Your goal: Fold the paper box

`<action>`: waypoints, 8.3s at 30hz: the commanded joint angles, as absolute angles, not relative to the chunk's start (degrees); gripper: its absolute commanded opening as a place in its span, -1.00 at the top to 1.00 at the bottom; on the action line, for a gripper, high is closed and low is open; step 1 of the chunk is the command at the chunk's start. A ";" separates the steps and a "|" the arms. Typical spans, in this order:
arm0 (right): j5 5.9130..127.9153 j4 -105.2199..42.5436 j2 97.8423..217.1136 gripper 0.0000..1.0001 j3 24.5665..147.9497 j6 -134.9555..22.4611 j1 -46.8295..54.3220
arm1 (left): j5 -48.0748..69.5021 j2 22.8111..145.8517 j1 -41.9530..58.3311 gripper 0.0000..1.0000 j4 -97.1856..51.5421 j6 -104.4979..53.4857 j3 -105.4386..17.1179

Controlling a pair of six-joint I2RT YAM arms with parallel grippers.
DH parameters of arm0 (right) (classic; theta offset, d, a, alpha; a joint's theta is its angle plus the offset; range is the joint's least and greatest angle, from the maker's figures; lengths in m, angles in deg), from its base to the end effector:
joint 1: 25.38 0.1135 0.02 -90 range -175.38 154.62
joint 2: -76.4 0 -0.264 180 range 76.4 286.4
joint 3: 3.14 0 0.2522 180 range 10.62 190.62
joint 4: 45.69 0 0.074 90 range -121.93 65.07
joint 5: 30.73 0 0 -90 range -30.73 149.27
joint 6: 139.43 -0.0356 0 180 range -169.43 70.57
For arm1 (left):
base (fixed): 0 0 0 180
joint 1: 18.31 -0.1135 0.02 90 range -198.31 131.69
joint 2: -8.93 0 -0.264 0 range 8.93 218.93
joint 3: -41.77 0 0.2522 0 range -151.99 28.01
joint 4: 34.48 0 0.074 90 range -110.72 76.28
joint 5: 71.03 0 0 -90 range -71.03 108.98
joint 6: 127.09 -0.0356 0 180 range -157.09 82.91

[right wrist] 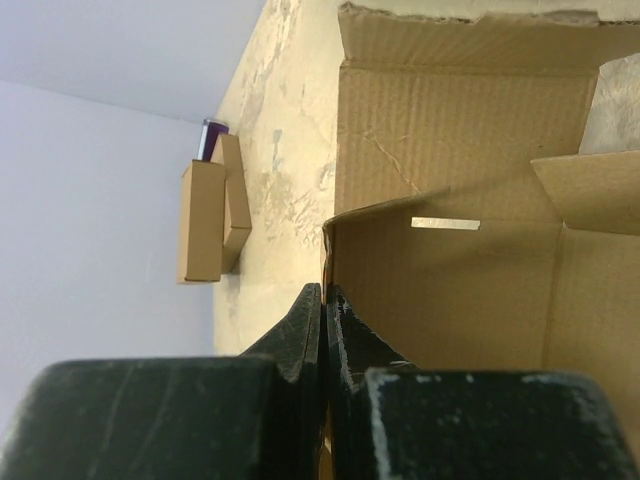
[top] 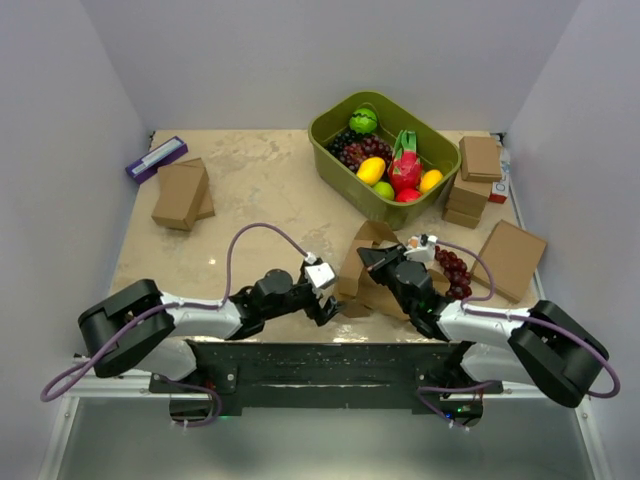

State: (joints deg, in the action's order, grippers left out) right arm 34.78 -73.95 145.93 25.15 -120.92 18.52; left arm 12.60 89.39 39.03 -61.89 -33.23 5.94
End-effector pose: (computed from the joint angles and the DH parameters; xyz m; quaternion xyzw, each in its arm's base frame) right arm 0.1695 0.1426 0.1707 0.3106 0.7112 0.4256 0.4655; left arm 0.1371 -0.2212 0.1643 0.3911 0.7030 -0.3400 0.4871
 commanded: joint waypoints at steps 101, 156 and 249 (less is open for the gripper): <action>36.24 -60.32 145.65 1.00 30.22 -124.40 18.74 | 29.68 64.13 25.20 -0.88 -28.81 -19.08 1.11; 35.28 -61.99 145.83 1.00 28.64 -125.37 18.83 | 12.55 90.31 38.02 -0.32 -63.17 -25.75 1.73; 30.01 -111.30 166.49 1.00 20.03 -128.62 23.93 | 38.23 91.26 44.00 -0.46 -69.49 -22.23 7.89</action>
State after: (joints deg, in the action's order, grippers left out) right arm 32.95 -109.49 167.68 20.51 -130.23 23.48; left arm 37.56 88.12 44.32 -62.93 -23.92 9.73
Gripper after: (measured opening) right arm 0.020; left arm 0.753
